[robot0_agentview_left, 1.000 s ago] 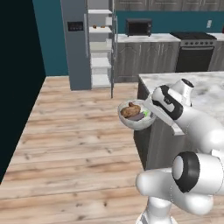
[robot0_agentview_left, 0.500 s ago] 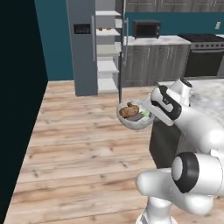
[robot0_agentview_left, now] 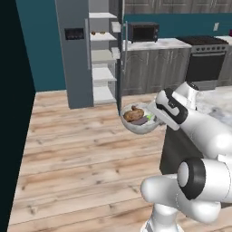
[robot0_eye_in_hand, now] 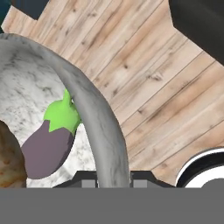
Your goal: Pick the chicken drumstick and eggplant from their plates and place them in the bowl. Then put the bowl in the fridge.
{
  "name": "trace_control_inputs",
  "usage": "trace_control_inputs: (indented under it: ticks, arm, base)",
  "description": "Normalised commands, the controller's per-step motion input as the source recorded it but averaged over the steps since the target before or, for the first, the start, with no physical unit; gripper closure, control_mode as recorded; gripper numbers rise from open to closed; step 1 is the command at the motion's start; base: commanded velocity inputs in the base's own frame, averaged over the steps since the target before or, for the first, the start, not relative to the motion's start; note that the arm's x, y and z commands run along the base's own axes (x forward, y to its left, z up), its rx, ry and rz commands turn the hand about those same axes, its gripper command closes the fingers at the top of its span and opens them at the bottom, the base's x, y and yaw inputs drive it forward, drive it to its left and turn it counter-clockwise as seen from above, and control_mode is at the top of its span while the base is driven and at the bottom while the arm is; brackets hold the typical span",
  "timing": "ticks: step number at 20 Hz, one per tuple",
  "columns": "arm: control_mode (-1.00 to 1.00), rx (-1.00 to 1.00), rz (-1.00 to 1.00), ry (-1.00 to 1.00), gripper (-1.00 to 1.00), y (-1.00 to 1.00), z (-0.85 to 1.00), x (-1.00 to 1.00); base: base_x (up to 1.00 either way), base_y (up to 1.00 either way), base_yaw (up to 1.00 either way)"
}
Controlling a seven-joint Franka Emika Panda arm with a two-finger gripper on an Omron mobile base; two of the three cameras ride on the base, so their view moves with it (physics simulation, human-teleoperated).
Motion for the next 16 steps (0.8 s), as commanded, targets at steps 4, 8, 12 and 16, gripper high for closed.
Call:
trace_control_inputs:
  ticks: [4,8,12,16]
  arm:
    - [1.00,0.00,0.00,0.00,1.00,0.00,0.00,0.00]
    - [1.00,0.00,0.00,0.00,1.00,0.00,0.00,0.00]
    - [1.00,0.00,0.00,0.00,1.00,0.00,0.00,0.00]
    - [1.00,0.00,0.00,0.00,1.00,0.00,0.00,0.00]
  base:
    - [0.84,0.51,-0.02]
    - [0.85,0.45,-0.06]
    - [0.87,0.40,-0.12]
    - [0.86,0.37,-0.18]
